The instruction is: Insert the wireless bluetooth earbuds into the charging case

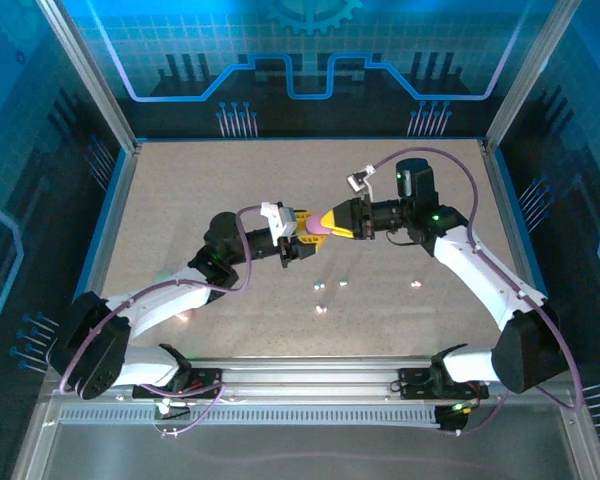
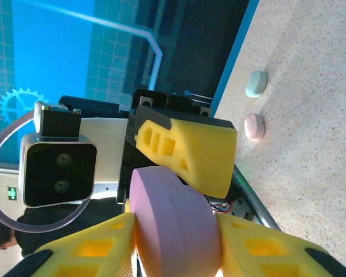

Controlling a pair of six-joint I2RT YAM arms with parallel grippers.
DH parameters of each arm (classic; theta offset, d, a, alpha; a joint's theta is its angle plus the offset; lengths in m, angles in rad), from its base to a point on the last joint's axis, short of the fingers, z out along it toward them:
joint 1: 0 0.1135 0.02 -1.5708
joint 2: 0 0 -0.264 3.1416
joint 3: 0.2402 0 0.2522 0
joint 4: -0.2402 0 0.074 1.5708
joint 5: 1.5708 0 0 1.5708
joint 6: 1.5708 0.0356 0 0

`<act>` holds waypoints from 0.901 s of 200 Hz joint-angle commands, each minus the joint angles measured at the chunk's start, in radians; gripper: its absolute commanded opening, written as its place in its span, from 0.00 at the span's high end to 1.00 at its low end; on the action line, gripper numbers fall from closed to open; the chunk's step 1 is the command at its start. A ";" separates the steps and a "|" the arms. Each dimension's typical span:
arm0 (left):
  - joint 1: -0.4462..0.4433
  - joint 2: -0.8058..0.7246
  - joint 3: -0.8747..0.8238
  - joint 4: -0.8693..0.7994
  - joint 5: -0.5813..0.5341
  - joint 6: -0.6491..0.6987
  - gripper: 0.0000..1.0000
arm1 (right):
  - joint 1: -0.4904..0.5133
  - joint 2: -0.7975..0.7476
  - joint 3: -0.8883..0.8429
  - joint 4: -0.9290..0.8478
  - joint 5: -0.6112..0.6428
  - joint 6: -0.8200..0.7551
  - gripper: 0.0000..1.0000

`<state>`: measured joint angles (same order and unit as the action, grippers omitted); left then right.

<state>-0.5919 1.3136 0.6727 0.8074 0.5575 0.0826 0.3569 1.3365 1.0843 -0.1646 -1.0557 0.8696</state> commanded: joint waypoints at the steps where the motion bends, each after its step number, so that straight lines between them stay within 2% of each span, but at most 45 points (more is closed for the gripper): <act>1: -0.003 0.002 0.037 0.021 0.016 -0.005 0.74 | 0.004 0.016 -0.011 0.061 -0.043 0.019 0.70; 25: -0.004 0.000 0.046 -0.034 -0.012 0.006 0.68 | 0.004 0.012 -0.017 0.063 -0.015 0.013 0.84; 59: -0.004 -0.012 0.043 -0.101 -0.079 0.034 0.55 | -0.001 -0.009 -0.030 0.079 0.068 0.025 0.93; 102: -0.004 -0.024 0.032 -0.164 -0.098 0.061 0.39 | -0.024 -0.023 -0.088 0.196 0.158 0.112 0.94; 126: -0.004 -0.048 -0.018 -0.111 -0.148 0.048 0.36 | -0.064 -0.028 -0.135 0.251 0.242 0.134 0.93; 146: -0.005 -0.068 -0.050 -0.093 -0.168 0.036 0.35 | -0.103 -0.006 -0.164 0.227 0.344 0.094 0.92; 180: -0.004 -0.131 -0.067 -0.154 -0.241 0.021 0.35 | -0.156 0.150 -0.152 0.140 0.439 0.005 0.89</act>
<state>-0.5922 1.2514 0.6197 0.6735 0.3855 0.1104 0.2317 1.3792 0.9276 0.0208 -0.7341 0.9493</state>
